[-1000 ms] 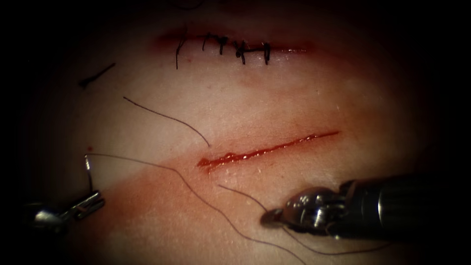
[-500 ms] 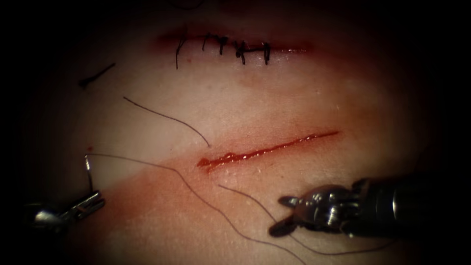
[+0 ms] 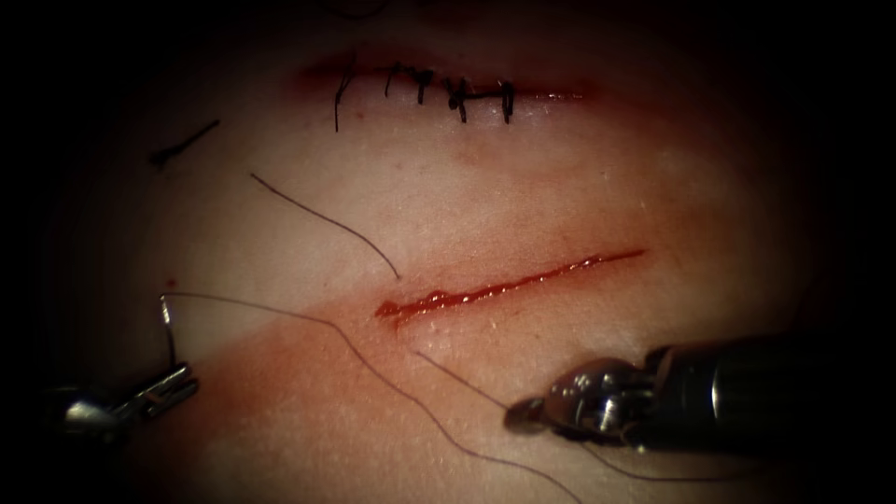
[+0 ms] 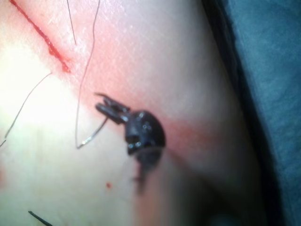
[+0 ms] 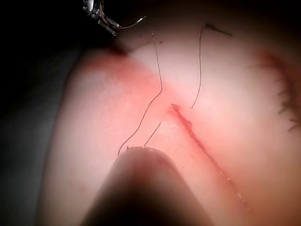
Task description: Wound Closure
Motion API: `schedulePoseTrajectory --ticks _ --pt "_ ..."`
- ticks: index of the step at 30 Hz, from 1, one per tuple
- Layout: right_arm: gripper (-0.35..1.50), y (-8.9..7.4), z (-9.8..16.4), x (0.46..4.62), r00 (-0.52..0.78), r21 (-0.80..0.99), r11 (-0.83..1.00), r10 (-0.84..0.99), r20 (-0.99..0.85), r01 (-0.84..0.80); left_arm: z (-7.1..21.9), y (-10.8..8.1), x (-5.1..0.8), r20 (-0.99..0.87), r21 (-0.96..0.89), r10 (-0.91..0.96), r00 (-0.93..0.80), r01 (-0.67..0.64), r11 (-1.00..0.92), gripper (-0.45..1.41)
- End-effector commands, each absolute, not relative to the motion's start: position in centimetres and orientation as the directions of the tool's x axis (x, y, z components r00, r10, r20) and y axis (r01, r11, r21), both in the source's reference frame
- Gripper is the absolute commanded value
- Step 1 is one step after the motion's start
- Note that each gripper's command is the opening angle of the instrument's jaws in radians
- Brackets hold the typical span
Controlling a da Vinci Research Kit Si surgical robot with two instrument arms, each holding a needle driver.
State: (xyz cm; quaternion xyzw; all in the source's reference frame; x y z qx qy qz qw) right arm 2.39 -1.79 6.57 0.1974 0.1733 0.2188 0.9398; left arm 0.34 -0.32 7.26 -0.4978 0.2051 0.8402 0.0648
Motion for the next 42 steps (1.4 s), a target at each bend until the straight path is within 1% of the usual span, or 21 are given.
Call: schedulePoseTrajectory --ticks 1,9,19,31,38,39,40,41,42 --pt "-0.35 -1.80 6.54 2.38 0.842 0.441 0.828 0.481 -0.242 -0.347 7.33 -0.36 0.27 -0.865 0.277 -0.094 -0.494 -0.313 -0.908 -0.45" --pt "-0.35 -1.80 6.49 2.20 0.845 0.432 0.834 0.475 -0.247 -0.343 7.33 -0.37 0.28 -0.865 0.278 -0.094 -0.493 -0.313 -0.908 -0.45" --pt "-0.35 -1.81 6.50 2.25 0.840 0.454 0.824 0.482 -0.250 -0.338 7.32 -0.38 0.28 -0.864 0.278 -0.094 -0.494 -0.313 -0.908 -0.45" --pt "-0.35 -1.91 6.52 2.10 0.853 0.454 0.831 0.462 -0.243 -0.321 7.27 -0.51 0.35 -0.866 0.273 -0.087 -0.493 -0.319 -0.908 -0.45" --pt "-0.35 -1.87 6.50 2.13 0.843 0.463 0.825 0.474 -0.256 -0.324 7.29 -0.59 0.37 -0.868 0.262 -0.075 -0.491 -0.323 -0.910 -0.45" --pt "-0.15 -1.85 6.49 2.14 0.837 0.462 0.824 0.480 -0.264 -0.327 7.29 -0.58 0.37 -0.868 0.262 -0.075 -0.491 -0.323 -0.910 -0.45" --pt "0.12 -1.82 6.48 2.15 0.827 0.460 0.823 0.489 -0.278 -0.333 7.29 -0.58 0.37 -0.870 0.256 -0.070 -0.489 -0.326 -0.910 -0.45" --pt "0.76 -1.76 6.45 2.15 0.799 0.446 0.823 0.513 -0.313 -0.353 7.30 -0.57 0.36 -0.873 0.246 -0.059 -0.484 -0.332 -0.911 -0.45" --pt "0.76 -1.76 6.45 2.15 0.799 0.446 0.823 0.513 -0.313 -0.353 7.30 -0.57 0.36 -0.873 0.246 -0.059 -0.484 -0.332 -0.911 -0.45"
